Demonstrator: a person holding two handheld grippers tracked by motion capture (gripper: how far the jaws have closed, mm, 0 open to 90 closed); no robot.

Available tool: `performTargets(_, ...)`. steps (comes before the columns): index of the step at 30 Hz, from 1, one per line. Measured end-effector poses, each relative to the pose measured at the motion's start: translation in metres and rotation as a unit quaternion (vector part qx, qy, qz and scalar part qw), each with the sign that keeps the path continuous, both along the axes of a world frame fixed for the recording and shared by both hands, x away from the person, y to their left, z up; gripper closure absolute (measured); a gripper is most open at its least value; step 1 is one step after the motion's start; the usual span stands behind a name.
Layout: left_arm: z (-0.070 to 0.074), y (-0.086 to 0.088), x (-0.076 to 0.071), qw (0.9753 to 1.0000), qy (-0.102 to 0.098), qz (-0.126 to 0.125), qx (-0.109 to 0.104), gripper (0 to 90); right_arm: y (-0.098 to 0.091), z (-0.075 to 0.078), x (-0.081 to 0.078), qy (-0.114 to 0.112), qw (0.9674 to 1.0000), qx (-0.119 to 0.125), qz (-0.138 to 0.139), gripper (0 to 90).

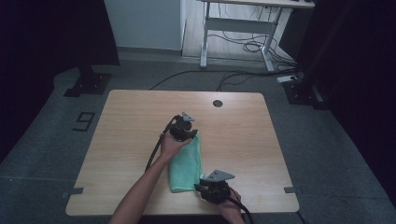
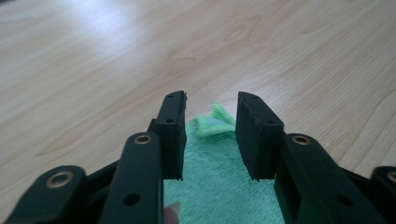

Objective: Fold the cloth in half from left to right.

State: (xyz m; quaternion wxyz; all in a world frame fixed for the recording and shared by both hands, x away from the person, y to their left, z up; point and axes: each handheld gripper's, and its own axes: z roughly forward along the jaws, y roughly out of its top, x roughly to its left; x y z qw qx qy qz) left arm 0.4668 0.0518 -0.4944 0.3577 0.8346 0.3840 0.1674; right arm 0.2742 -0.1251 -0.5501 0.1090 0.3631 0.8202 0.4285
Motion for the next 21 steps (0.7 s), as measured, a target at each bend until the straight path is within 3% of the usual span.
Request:
performTargets(6, 0.004, 0.018, -0.009, 1.0000, -0.001, 0.005, -0.003, 60.7, -0.001, 0.001, -0.001, -0.002, 1.0000, -0.001, -0.004, 62.8)
performTargets(10, -0.004, 0.027, -0.016, 0.9999, 0.011, 0.006, -0.004, 59.5, 0.000, 0.000, -0.002, -0.003, 1.0000, -0.005, -0.001, 62.1)
performTargets(11, -0.009, 0.029, -0.021, 0.9998, 0.013, 0.002, 0.012, 59.1, 0.000, 0.000, -0.001, -0.001, 1.0000, -0.005, 0.001, 62.1)
performTargets(15, -0.015, 0.035, -0.027, 0.9994, 0.015, -0.004, 0.030, 59.1, 0.000, 0.000, -0.001, 0.002, 1.0000, -0.006, 0.003, 62.1)
performTargets(21, -0.023, 0.042, -0.027, 0.9988, 0.027, 0.000, 0.041, 58.6, 0.000, 0.000, -0.001, -0.001, 0.9998, -0.016, 0.010, 62.2)
